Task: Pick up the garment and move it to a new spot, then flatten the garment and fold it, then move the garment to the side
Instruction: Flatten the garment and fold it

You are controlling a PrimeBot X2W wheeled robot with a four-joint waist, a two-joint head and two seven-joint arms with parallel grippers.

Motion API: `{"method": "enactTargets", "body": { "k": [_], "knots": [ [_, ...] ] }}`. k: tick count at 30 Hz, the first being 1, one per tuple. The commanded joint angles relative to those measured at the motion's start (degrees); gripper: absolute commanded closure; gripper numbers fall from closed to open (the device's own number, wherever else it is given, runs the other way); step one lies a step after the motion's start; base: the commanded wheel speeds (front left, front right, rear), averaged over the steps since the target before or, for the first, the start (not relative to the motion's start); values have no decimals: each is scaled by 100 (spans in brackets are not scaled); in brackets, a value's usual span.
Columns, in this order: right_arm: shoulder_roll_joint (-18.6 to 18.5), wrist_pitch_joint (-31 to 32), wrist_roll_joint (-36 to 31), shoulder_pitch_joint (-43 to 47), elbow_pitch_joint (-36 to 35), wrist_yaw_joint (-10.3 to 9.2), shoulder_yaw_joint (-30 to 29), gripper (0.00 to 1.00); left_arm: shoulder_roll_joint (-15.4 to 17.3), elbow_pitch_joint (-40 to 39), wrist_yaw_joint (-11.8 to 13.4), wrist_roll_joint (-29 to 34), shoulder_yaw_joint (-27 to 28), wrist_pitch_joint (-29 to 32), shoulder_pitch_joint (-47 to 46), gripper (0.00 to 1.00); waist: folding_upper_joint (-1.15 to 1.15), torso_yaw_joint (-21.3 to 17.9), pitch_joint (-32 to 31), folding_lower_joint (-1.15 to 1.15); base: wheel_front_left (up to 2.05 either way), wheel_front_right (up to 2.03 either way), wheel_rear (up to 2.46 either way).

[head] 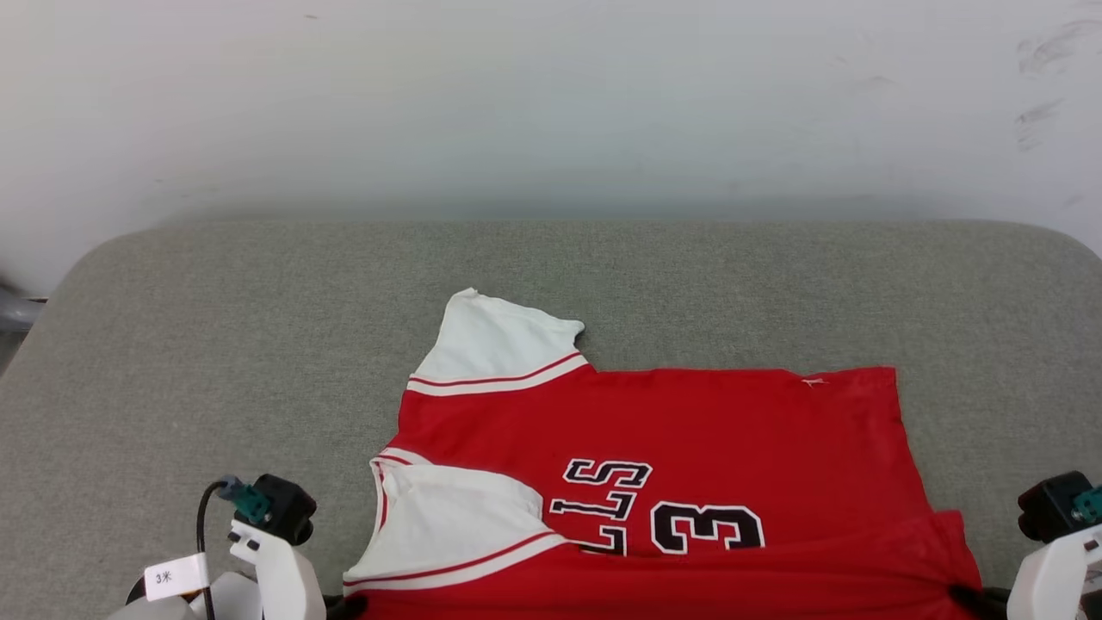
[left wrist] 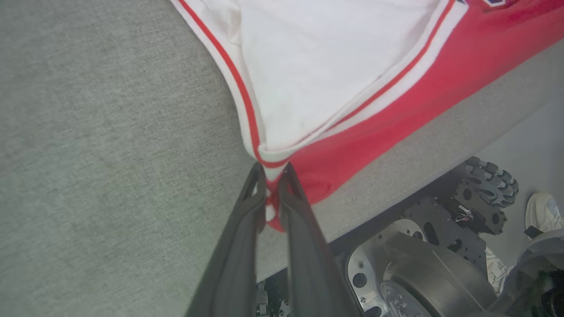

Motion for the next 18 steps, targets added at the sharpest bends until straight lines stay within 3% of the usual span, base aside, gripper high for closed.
{"method": "enactTargets", "body": {
  "k": [1,7,14,15,16,17,18],
  "knots": [
    [-50,122,-3,244,-71,-12,-151,100,101,-45,107,-54,-1,-58,191,100,0,1,5,1,0,0,0],
    [184,321,-105,461,43,-12,-426,100,11,45,189,-130,-24,-139,368,100,0,8,66,1,0,0,0],
    [659,225,-266,324,434,-12,-535,100,-263,563,87,-119,-29,-315,285,100,0,30,166,1,0,0,0],
    [696,159,-287,306,439,-11,-547,99,-295,610,81,-97,-20,-364,268,82,0,29,161,1,0,0,0],
    [725,95,-302,301,454,-11,-562,50,-330,653,79,-58,-15,-422,254,9,0,30,147,1,0,0,0],
    [751,25,-314,295,444,-11,-562,0,-353,680,86,-49,-4,-469,248,0,0,30,124,1,0,0,0],
    [763,-85,-360,279,426,-11,-595,0,-355,691,86,-8,-6,-513,238,0,0,28,99,1,0,0,0]
  ]
}}
